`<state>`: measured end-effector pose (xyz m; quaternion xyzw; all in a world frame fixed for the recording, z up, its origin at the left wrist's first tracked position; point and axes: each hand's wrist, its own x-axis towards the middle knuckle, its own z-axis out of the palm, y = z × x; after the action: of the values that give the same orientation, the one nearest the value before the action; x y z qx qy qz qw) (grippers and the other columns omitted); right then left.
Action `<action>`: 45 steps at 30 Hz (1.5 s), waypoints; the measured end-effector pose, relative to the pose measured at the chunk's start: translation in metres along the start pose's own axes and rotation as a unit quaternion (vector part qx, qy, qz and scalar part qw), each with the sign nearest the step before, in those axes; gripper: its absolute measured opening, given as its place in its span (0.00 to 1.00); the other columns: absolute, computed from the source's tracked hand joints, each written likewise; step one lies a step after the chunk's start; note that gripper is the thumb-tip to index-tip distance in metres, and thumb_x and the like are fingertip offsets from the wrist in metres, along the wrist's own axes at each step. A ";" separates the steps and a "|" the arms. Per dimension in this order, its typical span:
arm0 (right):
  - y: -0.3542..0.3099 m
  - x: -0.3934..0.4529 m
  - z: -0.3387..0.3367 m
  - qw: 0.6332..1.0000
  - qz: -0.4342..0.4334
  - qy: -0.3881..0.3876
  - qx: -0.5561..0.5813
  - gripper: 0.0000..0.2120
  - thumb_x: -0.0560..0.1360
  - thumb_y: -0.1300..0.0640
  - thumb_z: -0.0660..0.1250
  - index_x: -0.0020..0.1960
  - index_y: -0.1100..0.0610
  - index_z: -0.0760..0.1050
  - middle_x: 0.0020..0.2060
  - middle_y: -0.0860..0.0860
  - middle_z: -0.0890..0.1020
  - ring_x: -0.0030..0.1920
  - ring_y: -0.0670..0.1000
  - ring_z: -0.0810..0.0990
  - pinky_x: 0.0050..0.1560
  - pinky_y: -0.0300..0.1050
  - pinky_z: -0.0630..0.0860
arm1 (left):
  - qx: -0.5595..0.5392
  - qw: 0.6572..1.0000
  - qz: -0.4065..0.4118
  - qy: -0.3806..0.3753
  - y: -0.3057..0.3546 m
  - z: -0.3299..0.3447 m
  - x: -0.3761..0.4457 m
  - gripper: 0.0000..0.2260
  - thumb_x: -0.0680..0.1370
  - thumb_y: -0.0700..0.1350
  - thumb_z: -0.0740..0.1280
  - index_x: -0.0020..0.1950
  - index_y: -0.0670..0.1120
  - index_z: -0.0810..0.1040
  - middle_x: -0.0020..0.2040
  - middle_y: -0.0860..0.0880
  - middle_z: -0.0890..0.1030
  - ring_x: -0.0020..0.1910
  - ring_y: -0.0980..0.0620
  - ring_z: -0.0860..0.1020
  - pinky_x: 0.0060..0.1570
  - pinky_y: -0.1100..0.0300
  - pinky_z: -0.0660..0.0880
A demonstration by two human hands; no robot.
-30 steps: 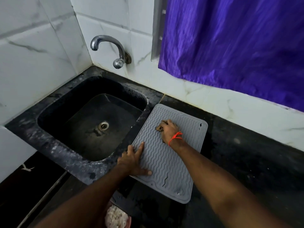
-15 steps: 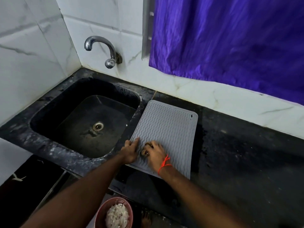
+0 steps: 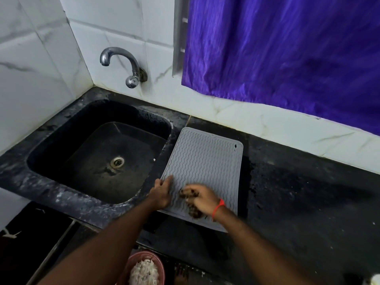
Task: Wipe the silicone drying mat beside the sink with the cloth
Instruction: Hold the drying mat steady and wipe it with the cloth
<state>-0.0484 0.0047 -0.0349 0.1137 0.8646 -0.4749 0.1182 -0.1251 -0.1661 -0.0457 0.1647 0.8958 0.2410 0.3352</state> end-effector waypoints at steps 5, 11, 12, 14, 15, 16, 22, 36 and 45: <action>-0.010 0.070 -0.061 0.987 0.046 0.150 0.048 0.20 0.75 0.68 0.65 0.63 0.53 0.76 0.63 0.51 0.77 0.55 0.52 0.80 0.54 0.48 0.80 | -0.010 1.000 -0.002 -0.015 0.001 -0.006 0.006 0.30 0.82 0.44 0.60 0.81 0.54 0.49 0.73 0.41 0.58 0.70 0.35 0.66 0.70 0.40 0.66; -0.015 0.157 -0.098 0.974 0.035 0.183 -0.128 0.19 0.76 0.65 0.64 0.66 0.56 0.75 0.67 0.60 0.71 0.67 0.60 0.72 0.71 0.51 0.68 | 0.006 1.000 0.000 -0.001 0.002 0.000 0.009 0.31 0.82 0.46 0.61 0.81 0.52 0.49 0.73 0.41 0.59 0.68 0.38 0.69 0.69 0.42 0.68; -0.014 0.168 -0.100 0.970 0.029 0.182 -0.158 0.19 0.76 0.65 0.64 0.67 0.56 0.74 0.67 0.60 0.70 0.66 0.62 0.72 0.71 0.52 0.67 | 0.008 1.000 0.002 0.001 0.001 0.001 0.010 0.31 0.82 0.46 0.61 0.81 0.53 0.48 0.73 0.42 0.59 0.68 0.38 0.69 0.69 0.42 0.68; -0.014 0.184 -0.102 0.962 0.019 0.183 -0.203 0.20 0.76 0.65 0.63 0.68 0.57 0.73 0.66 0.61 0.69 0.65 0.64 0.72 0.70 0.52 0.68 | 0.010 1.000 0.004 -0.001 0.001 0.001 0.012 0.31 0.82 0.47 0.61 0.81 0.53 0.47 0.73 0.43 0.58 0.68 0.39 0.69 0.69 0.42 0.68; -0.014 0.190 -0.101 0.958 0.015 0.181 -0.222 0.20 0.77 0.64 0.62 0.68 0.57 0.72 0.66 0.61 0.69 0.64 0.65 0.71 0.70 0.53 0.68 | 0.011 1.000 0.005 -0.004 0.001 0.000 0.012 0.31 0.82 0.48 0.61 0.81 0.54 0.47 0.73 0.43 0.58 0.68 0.39 0.68 0.69 0.42 0.68; -0.013 0.195 -0.098 0.954 0.013 0.174 -0.242 0.21 0.76 0.64 0.62 0.69 0.56 0.71 0.67 0.61 0.68 0.64 0.65 0.70 0.69 0.53 0.68 | 0.010 1.000 0.004 -0.005 0.000 0.000 0.013 0.31 0.82 0.49 0.61 0.81 0.54 0.47 0.73 0.43 0.58 0.69 0.39 0.68 0.68 0.43 0.68; -0.010 0.193 -0.079 0.936 -0.014 0.139 -0.324 0.20 0.78 0.59 0.61 0.70 0.55 0.70 0.70 0.60 0.67 0.69 0.65 0.66 0.73 0.56 0.61 | -0.010 1.000 0.000 0.011 0.000 0.000 0.016 0.26 0.83 0.52 0.57 0.80 0.56 0.51 0.73 0.43 0.59 0.71 0.37 0.66 0.72 0.43 0.64; 0.000 0.045 0.014 0.933 -0.127 0.049 -0.333 0.21 0.75 0.59 0.61 0.68 0.55 0.72 0.65 0.56 0.71 0.61 0.60 0.72 0.66 0.51 0.68 | 0.090 0.996 0.003 -0.029 0.012 -0.005 0.006 0.17 0.85 0.46 0.48 0.71 0.42 0.64 0.81 0.47 0.48 0.75 0.39 0.55 0.73 0.43 0.61; 0.007 -0.024 0.049 0.936 -0.179 0.044 -0.300 0.16 0.74 0.61 0.59 0.59 0.56 0.77 0.58 0.56 0.76 0.59 0.58 0.75 0.64 0.50 0.71 | 0.064 0.998 -0.020 -0.014 0.012 -0.001 0.004 0.19 0.85 0.43 0.49 0.75 0.41 0.60 0.81 0.45 0.50 0.75 0.37 0.56 0.72 0.43 0.61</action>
<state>-0.0185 -0.0352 -0.0586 -0.0630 0.9774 -0.2008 0.0218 -0.1273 -0.1553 -0.0405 0.1709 0.9079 0.1739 0.3409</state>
